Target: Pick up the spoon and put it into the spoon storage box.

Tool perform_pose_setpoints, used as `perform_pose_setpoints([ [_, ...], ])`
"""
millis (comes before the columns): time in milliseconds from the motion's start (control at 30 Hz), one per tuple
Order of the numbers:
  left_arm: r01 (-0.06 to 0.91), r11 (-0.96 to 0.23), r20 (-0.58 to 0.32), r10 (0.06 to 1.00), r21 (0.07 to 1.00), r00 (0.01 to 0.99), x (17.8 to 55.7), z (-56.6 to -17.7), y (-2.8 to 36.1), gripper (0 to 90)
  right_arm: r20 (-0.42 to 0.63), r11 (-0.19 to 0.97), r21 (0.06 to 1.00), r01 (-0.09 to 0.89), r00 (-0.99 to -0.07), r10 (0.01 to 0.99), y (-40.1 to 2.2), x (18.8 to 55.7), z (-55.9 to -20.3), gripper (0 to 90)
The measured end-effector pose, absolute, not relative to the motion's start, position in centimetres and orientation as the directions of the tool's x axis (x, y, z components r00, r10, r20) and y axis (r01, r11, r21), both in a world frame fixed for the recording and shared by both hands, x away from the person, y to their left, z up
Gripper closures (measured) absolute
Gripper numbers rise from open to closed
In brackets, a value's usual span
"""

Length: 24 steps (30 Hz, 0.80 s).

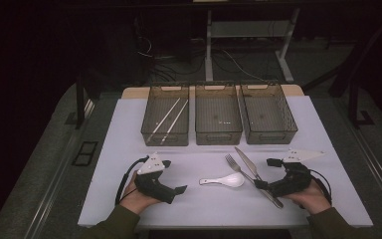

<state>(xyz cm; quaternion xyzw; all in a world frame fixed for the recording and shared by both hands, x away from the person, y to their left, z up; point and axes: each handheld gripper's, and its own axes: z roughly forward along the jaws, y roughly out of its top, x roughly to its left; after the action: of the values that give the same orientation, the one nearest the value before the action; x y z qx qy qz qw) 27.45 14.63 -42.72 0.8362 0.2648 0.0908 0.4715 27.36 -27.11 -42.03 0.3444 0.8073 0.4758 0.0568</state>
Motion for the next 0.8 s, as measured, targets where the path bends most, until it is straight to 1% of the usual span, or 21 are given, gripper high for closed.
perform_pose_setpoints([
  [167, 0.363, -0.404, -0.109, 0.530, 0.839, 0.841, 27.4, -42.6, 14.7, 0.0, 0.251, 0.307, 0.805, 0.507, -0.762, 0.597, -26.1, 28.0, -42.0, 2.6],
  [267, 0.349, -0.409, -0.097, 0.523, 0.843, 0.847, 27.4, -42.5, 14.7, 0.0, 0.253, 0.314, 0.804, 0.505, -0.768, 0.589, -25.3, 28.4, -41.9, 2.6],
  [400, 0.351, -0.409, -0.106, 0.513, 0.842, 0.852, 27.4, -42.7, 14.6, 0.0, 0.253, 0.328, 0.800, 0.502, -0.779, 0.574, -24.3, 28.9, -41.9, 2.6],
  [800, 0.332, -0.420, -0.092, 0.497, 0.845, 0.863, 27.3, -42.9, 14.5, 0.0, 0.261, 0.352, 0.797, 0.491, -0.806, 0.532, -21.6, 30.4, -41.9, 2.7],
])
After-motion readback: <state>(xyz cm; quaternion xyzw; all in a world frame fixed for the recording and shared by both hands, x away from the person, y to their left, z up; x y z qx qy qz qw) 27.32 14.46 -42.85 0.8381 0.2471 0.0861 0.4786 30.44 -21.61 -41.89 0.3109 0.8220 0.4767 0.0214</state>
